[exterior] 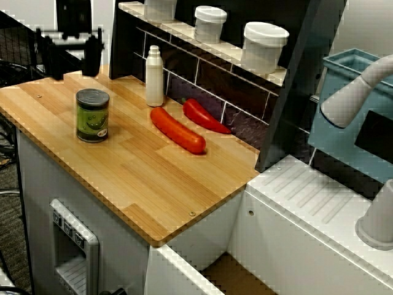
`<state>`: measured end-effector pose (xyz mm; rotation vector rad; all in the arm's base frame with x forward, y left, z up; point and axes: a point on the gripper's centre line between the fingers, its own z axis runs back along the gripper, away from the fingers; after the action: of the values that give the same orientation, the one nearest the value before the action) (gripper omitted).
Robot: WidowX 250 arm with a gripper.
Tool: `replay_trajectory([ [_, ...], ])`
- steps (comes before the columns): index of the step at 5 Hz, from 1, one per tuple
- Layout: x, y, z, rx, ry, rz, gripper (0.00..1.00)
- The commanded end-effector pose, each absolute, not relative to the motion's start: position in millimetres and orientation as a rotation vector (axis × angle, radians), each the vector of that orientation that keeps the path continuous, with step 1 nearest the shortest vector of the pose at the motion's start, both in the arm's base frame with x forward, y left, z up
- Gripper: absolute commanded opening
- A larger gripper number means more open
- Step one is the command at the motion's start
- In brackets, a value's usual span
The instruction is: Push into sink
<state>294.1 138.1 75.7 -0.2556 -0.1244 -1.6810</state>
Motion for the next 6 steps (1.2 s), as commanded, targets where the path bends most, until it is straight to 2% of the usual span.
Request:
replay_trajectory([
  [1,292.4,108.5,71.7,-0.16,-0.1,-1.717,1.0],
  [2,290.2,88.8,55.8,-0.139,-0.115,-1.593,1.0],
  [3,288.9,60.4,45.8,-0.09,-0.166,-1.392,1.0],
  [4,281.9,32.2,40.5,-0.087,-0.234,-1.236,1.0],
  [6,282.9,-1.7,41.5,-0.202,-0.307,-1.089,1.0],
])
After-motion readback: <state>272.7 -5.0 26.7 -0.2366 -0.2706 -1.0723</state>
